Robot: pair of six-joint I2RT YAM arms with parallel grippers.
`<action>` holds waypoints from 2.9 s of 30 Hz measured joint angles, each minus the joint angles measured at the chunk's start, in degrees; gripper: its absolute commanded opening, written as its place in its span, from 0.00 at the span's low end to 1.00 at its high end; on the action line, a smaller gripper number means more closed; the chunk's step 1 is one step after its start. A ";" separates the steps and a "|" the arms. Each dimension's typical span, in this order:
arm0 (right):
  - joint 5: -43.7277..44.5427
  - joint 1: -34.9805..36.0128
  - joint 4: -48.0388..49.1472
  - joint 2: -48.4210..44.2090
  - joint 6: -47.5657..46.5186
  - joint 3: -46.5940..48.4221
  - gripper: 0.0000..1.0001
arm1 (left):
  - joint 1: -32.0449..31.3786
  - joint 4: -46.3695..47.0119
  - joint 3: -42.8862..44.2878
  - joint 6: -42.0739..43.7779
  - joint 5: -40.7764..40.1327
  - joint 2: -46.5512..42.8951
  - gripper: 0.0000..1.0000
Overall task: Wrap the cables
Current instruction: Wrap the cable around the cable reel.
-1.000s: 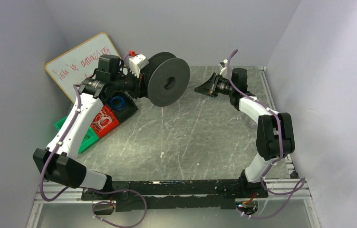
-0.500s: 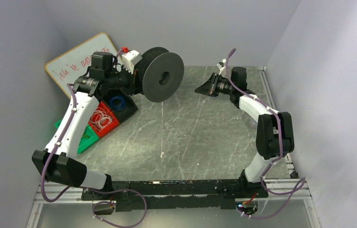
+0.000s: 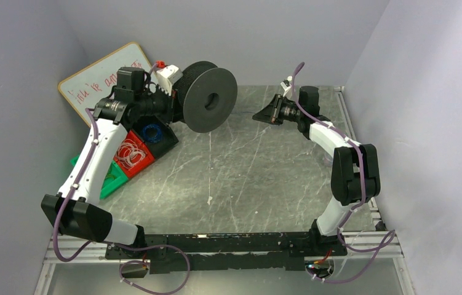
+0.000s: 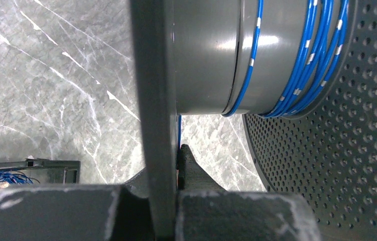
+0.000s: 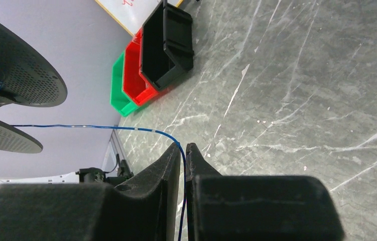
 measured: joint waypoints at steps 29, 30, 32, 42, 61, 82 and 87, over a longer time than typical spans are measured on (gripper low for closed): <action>2.10 -1.77 18.27 -3.13 23.91 -8.15 0.00 | -24.24 -1.22 -10.36 19.45 -27.32 2.36 0.02; 1.66 -1.75 19.37 -3.15 24.70 -8.37 0.00 | -24.83 -0.94 -10.49 19.65 -29.09 2.86 0.02; 0.83 -1.75 20.87 -3.17 25.79 -8.68 0.00 | -25.64 0.13 -10.95 19.91 -32.11 3.74 0.02; -0.96 -1.68 21.27 -8.02 26.23 -8.74 0.00 | -28.37 6.29 -12.22 19.91 -46.25 7.28 0.02; -4.42 6.45 26.58 -7.06 22.86 -9.73 0.00 | -30.05 2.01 -10.67 16.72 -41.11 9.68 0.02; -9.42 8.00 73.59 -6.05 32.48 -20.85 0.00 | -25.09 -2.93 -8.28 14.47 -20.35 9.05 0.02; -11.43 7.96 75.30 -6.03 30.93 -20.85 0.00 | -24.94 -3.58 -8.13 14.53 -18.86 9.05 0.02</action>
